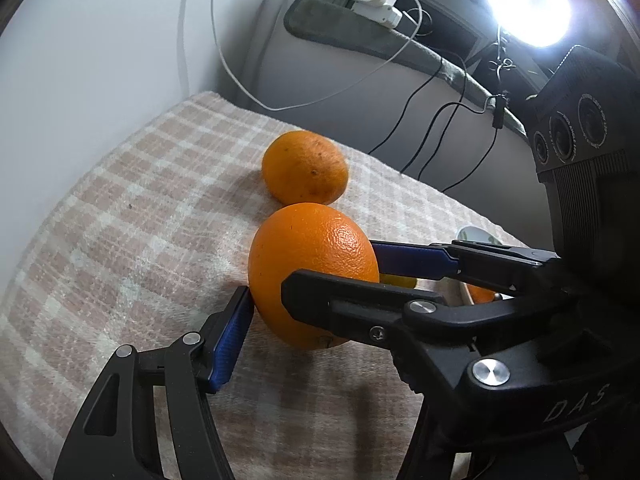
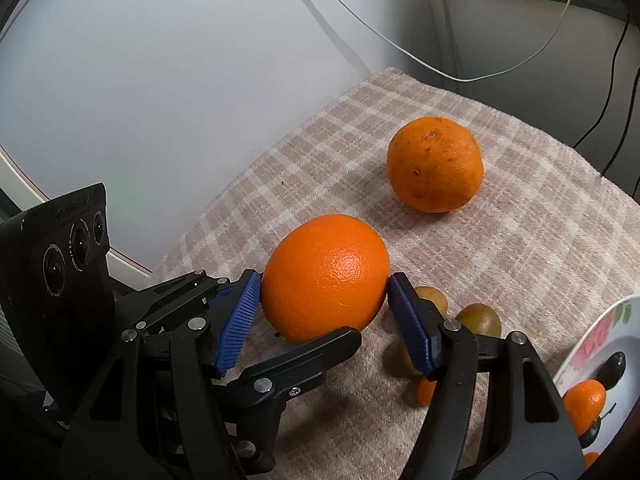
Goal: Organize fruits
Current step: 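Lift the large orange with the right tool and carry it over the plate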
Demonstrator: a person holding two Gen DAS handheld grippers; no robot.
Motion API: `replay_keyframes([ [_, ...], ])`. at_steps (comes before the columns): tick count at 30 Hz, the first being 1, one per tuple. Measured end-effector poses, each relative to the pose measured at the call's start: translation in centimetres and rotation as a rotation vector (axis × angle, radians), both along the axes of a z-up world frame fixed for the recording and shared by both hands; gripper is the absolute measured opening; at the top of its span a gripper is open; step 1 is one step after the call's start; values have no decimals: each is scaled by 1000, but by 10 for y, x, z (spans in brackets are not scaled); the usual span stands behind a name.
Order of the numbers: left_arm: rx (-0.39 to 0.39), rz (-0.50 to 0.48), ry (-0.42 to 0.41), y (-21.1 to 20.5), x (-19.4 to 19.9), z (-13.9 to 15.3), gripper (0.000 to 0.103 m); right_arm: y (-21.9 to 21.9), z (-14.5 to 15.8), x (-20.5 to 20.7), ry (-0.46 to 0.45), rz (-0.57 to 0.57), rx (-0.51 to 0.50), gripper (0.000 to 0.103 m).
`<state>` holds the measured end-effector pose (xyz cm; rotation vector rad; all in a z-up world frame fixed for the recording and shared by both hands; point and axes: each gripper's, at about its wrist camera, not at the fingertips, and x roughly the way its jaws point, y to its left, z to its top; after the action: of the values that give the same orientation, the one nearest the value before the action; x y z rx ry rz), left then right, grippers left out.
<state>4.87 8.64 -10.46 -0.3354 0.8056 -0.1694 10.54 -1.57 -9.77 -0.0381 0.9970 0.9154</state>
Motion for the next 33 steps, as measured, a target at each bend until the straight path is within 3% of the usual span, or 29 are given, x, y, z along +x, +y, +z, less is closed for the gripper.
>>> replay_keyframes([
  [33, 44, -162, -93, -82, -19, 33, 63, -94, 36, -40, -67, -165, 80, 69],
])
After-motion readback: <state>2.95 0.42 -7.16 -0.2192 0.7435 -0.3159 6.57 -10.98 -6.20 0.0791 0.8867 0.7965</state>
